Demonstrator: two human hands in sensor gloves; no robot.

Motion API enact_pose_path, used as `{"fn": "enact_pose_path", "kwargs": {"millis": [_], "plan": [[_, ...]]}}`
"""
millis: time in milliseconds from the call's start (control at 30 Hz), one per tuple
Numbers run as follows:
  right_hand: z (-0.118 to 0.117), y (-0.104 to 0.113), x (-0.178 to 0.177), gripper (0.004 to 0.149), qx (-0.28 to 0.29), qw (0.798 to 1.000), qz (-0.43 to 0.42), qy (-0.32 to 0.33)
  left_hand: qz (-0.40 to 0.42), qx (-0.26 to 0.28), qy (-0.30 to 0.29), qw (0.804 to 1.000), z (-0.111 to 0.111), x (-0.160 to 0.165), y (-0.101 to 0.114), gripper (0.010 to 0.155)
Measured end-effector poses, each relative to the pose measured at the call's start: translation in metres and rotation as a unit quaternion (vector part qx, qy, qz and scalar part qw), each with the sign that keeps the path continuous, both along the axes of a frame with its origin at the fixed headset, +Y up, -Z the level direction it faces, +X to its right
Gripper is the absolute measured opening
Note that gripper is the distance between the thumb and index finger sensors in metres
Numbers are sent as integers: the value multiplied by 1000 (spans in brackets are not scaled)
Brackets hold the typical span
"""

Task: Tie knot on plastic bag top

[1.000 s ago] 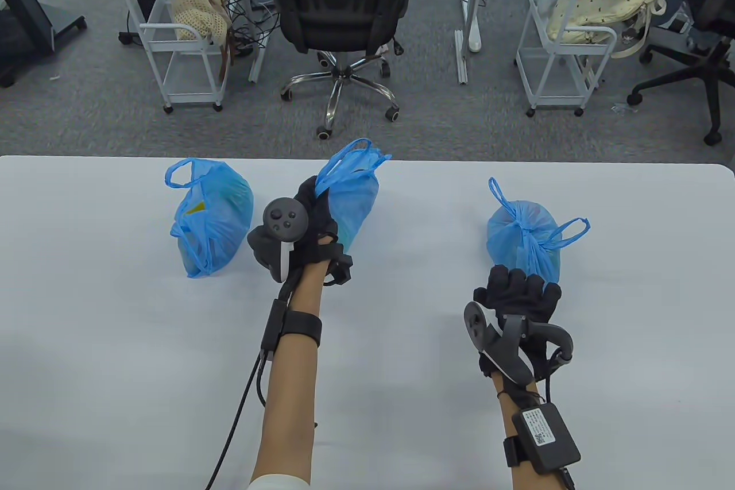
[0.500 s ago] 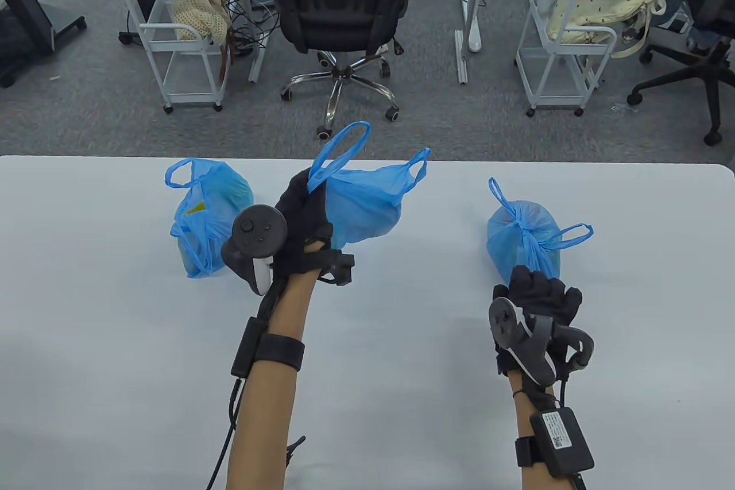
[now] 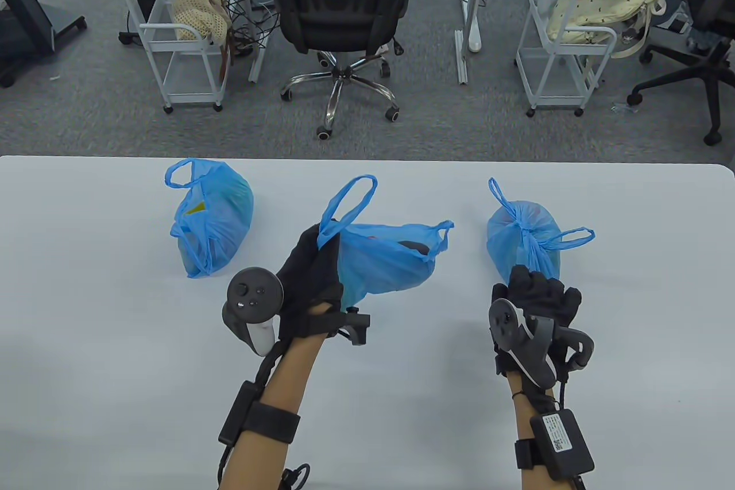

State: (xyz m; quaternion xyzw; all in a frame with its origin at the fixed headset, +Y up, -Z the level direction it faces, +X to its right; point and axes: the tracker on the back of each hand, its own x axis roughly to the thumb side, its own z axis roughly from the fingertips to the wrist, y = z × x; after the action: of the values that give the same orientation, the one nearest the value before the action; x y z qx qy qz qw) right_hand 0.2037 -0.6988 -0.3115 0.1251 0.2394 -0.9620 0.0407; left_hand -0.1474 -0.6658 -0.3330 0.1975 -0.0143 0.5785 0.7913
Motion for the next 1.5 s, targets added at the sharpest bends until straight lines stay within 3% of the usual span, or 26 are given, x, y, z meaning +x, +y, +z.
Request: {"fn": "enact_pose_path", "kwargs": {"millis": [233, 333, 400, 500, 700, 900, 1067, 1233, 1400, 1500], "plan": [[0, -1, -1, 55, -5, 1000, -1, 8, 68, -32, -29, 997, 9, -8, -59, 39], [-3, -6, -3, 54, -24, 996, -25, 77, 91, -58, -33, 994, 6, -14, -75, 40], [-8, -10, -5, 53, -55, 981, -89, 164, 109, -58, -45, 991, 4, -18, -82, 40], [-14, -15, -9, 57, -121, 935, -222, 250, 150, -72, -88, 982, 1, -20, -91, 40], [-15, -13, -20, 85, -149, 891, -292, 315, 163, -84, -134, 974, -2, -14, -99, 41], [-12, -6, -35, 98, -108, 870, -340, 342, 151, -83, -181, 968, -3, -8, -98, 40], [-9, -1, -40, 86, -46, 851, -385, 354, 143, -88, -219, 961, -5, -2, -97, 40], [-6, -1, -45, 39, 17, 837, -429, 340, 157, -103, -252, 949, -5, 2, -97, 41], [-5, -3, -51, 36, 17, 830, -449, 329, 129, -117, -331, 927, -6, 3, -90, 60], [-4, -3, -56, 37, 14, 838, -435, 328, 83, -125, -362, 920, -6, 2, -82, 74]]}}
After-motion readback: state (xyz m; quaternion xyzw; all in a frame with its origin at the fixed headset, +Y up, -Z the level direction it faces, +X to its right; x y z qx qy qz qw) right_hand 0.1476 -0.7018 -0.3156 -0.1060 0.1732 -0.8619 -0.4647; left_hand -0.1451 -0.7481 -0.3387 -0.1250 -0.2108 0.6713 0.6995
